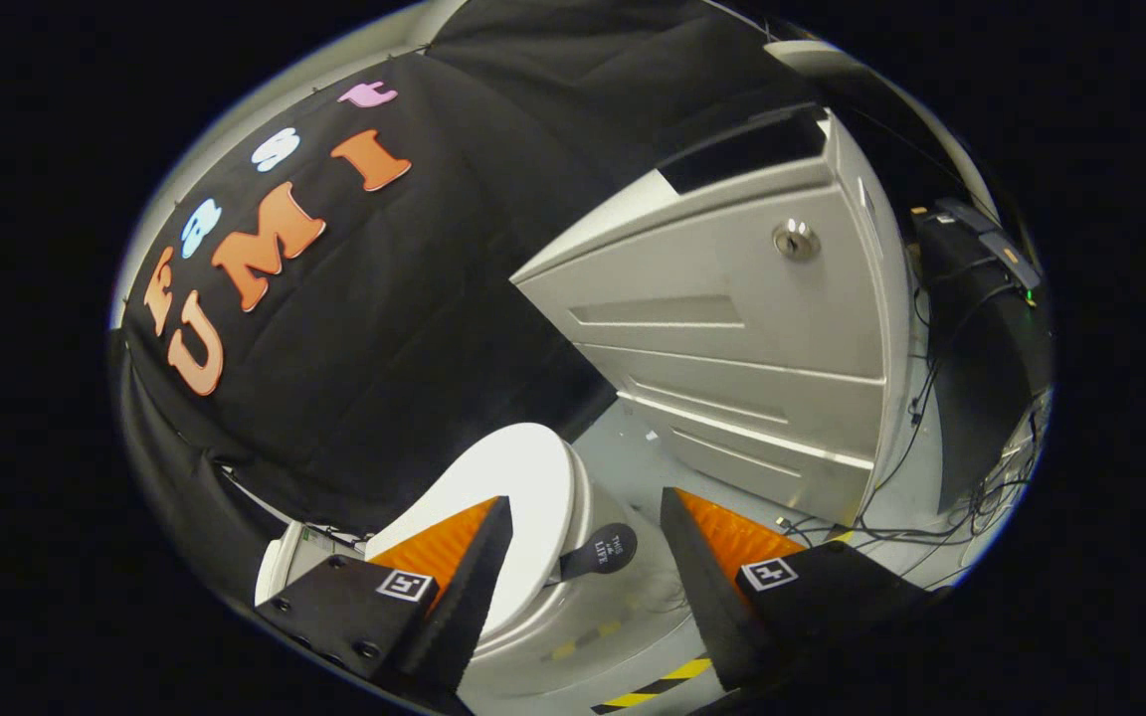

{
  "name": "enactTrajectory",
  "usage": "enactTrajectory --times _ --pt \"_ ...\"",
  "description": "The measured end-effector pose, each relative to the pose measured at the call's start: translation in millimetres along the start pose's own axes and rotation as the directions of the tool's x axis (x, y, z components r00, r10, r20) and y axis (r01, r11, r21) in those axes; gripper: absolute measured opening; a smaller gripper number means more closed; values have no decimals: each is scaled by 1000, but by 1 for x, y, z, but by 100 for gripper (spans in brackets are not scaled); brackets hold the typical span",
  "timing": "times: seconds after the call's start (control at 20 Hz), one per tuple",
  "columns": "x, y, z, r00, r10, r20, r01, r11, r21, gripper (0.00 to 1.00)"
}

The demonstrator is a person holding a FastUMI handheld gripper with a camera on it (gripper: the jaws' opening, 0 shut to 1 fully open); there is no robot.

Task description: Open the toilet lid.

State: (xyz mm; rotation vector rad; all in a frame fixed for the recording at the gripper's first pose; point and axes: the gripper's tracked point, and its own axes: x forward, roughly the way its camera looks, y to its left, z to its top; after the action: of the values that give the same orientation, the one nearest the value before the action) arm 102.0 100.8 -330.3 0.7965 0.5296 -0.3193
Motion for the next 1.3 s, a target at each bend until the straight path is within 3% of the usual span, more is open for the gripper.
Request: enactTrajectory --times 0.15,0.25,0.4,0.55,0.6,0.75,0.8,0.95,1.0,1.05,1.15,1.3 --pt "22 -15 -16 999 -16 -40 18 998 54 96" --pt "34 -23 -27 997 -25 -67 31 996 80 91" --pt "48 -27 -42 994 -1 -109 16 990 140 80" --pt "61 -26 -50 991 27 -132 -3 983 183 80" --pt "64 -29 -51 992 20 -125 3 983 181 65" --pt "64 -21 -52 991 58 -121 -32 978 208 48" --pt "65 -21 -50 992 62 -113 -38 979 201 38" --pt "60 -19 -44 990 105 -100 -78 967 243 32" --pt "61 -17 -43 987 130 -93 -98 953 287 23" --pt "56 -19 -42 985 139 -99 -102 946 308 22" --pt "58 -14 -40 986 149 -77 -119 944 307 9" --pt "54 -5 -34 987 149 -53 -130 955 267 9"
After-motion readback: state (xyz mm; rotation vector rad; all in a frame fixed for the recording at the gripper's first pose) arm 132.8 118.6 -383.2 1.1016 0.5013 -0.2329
